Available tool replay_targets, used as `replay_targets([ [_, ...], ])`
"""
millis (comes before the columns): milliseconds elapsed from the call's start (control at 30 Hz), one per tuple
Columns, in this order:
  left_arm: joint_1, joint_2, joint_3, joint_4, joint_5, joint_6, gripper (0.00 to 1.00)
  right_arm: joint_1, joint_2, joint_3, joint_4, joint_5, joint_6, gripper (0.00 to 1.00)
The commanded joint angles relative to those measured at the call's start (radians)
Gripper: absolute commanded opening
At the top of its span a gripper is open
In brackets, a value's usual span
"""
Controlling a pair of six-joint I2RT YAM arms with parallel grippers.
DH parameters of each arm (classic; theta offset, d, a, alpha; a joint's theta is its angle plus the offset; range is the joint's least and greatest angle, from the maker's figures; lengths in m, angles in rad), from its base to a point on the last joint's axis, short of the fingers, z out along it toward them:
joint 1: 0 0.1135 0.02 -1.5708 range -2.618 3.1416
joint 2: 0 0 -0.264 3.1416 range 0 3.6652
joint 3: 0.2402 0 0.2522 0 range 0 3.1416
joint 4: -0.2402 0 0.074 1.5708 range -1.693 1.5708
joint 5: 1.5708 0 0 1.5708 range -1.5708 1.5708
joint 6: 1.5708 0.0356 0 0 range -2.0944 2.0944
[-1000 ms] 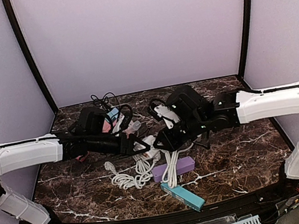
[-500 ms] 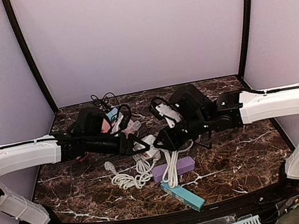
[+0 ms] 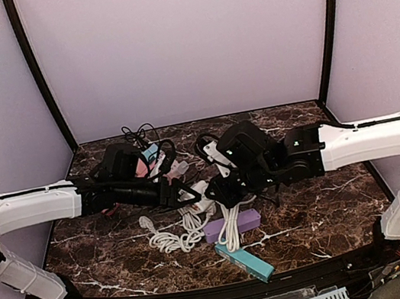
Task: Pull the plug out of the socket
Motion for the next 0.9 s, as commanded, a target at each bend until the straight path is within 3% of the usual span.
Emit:
replay_targets([
  [0,0.025,-0.017,0.002,-0.037,-0.056,-0.010,0.01,0.005,-0.025,0.035,0.004,0.044,0.021,0.00],
  [67,0.026,-0.035,-0.009,-0.001,-0.033,0.010,0.01,-0.018,-0.039,0.030,0.003,0.006,0.027,0.00],
  [200,0.026,-0.061,-0.019,0.023,-0.008,0.043,0.01,-0.030,-0.061,0.029,-0.012,-0.014,0.037,0.50],
  [300,0.025,-0.069,-0.026,0.033,0.001,0.038,0.01,-0.031,-0.070,0.022,-0.021,-0.021,0.050,0.64],
  [467,0.026,-0.075,-0.045,0.106,0.026,0.024,0.01,-0.032,-0.062,0.000,-0.017,-0.035,0.068,0.68],
  [867,0.026,-0.094,-0.059,0.149,0.081,0.024,0.01,-0.033,0.027,0.053,0.005,-0.077,0.025,0.61],
])
